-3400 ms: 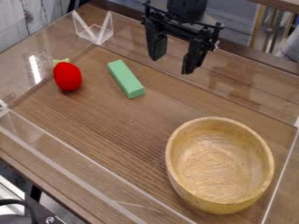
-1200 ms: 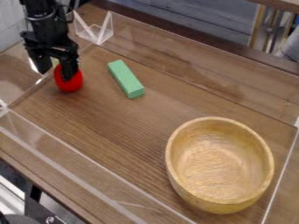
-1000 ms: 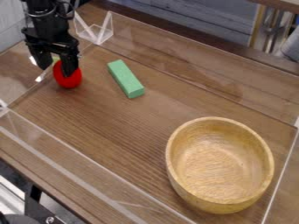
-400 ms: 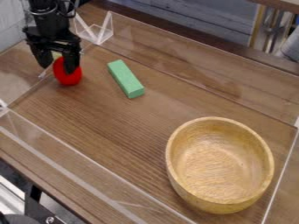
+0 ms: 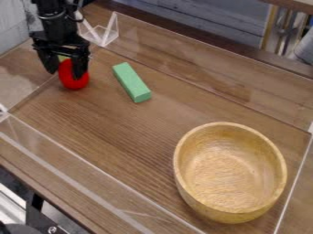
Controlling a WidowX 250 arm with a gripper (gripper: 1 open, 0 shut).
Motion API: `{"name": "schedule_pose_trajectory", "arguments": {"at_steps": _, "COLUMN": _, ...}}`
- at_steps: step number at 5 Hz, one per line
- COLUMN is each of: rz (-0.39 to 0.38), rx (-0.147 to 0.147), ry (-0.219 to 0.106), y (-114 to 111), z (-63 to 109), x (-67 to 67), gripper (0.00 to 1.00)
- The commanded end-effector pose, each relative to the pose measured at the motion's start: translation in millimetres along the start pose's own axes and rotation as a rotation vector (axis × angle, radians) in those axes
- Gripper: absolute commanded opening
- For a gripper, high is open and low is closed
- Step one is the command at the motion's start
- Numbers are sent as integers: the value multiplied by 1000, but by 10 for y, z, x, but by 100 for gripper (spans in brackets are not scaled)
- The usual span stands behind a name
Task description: Move the red fruit to the right
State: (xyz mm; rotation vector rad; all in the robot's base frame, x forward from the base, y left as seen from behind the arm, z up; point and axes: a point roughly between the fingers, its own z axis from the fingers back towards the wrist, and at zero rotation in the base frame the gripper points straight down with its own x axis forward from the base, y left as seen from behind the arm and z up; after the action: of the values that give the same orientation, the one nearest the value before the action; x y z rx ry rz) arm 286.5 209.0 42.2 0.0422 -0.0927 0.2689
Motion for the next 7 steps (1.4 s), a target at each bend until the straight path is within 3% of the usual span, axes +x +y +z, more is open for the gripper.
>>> {"name": "schedule_pose_trajectory", "arguments": {"at_steps": 1, "rz": 17, "rx": 20, "ry": -50, "y": 13, "z": 5, "x": 177, "gripper": 100}}
{"name": "schedule_pose_trajectory", "arguments": {"at_steps": 3, "rz": 104, "rx": 0, "ry": -37, "y": 23, "z": -46, "x": 212, "gripper": 100}}
{"name": "schedule_pose_trajectory", "arguments": {"at_steps": 4, "rz": 161, "rx": -13, "ry": -44, "y": -82, "z": 13, "x": 152, "gripper": 0}}
{"name": "schedule_pose_trajectory", "arguments": {"at_steps": 6, "rz": 172, "rx": -80, "ry": -78, "y": -94, "z": 452, "x": 221, "gripper": 0}}
{"name": "schedule_pose_trajectory", "arguments": {"at_steps": 7, "rz": 109, "rx": -132, "ry": -90, "y": -370, "z": 659, "x": 254, "gripper": 0}}
